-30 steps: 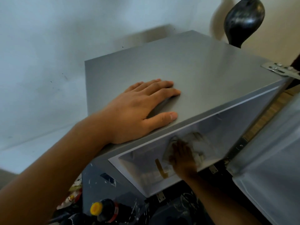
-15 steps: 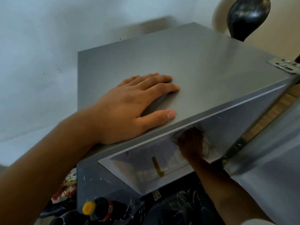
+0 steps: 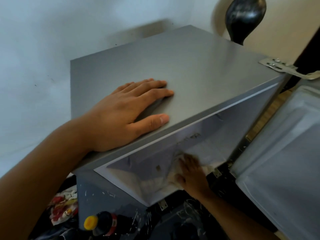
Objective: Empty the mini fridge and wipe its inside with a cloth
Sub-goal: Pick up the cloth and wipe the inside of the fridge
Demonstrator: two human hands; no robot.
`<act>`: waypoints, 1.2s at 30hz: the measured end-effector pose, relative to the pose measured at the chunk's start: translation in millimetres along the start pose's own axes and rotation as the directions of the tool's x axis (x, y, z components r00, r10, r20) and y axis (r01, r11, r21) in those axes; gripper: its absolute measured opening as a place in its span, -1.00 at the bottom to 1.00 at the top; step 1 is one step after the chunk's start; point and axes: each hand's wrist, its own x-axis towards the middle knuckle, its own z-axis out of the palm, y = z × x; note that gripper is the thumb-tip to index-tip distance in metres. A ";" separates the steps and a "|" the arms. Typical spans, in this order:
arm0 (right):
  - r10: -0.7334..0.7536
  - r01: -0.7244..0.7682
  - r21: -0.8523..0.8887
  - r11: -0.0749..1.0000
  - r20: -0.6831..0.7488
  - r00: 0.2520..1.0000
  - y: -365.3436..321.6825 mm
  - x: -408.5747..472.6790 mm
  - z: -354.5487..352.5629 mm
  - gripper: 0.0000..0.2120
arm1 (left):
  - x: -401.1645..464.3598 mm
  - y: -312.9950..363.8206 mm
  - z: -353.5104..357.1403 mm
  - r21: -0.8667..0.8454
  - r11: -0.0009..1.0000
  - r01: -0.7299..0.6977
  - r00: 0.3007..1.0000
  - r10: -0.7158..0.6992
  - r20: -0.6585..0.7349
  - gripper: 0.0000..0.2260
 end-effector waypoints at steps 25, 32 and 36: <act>-0.185 0.182 0.041 0.983 0.122 0.975 -129.2 21.5 36.7 -0.42 | -1.2 1.2 -0.5 -0.032 0.999 0.013 1.000 -0.013 0.004 -0.43; -0.207 0.207 -0.008 0.978 -0.019 0.978 -50.3 -26.9 21.0 -0.51 | -1.3 0.3 0.5 -0.031 0.999 0.009 1.000 -0.009 0.000 -0.42; 0.098 -0.101 -0.042 0.994 -0.065 0.993 -0.6 -6.1 3.9 -0.48 | -1.4 -0.2 0.9 -0.023 1.000 0.008 1.000 -0.008 0.001 -0.43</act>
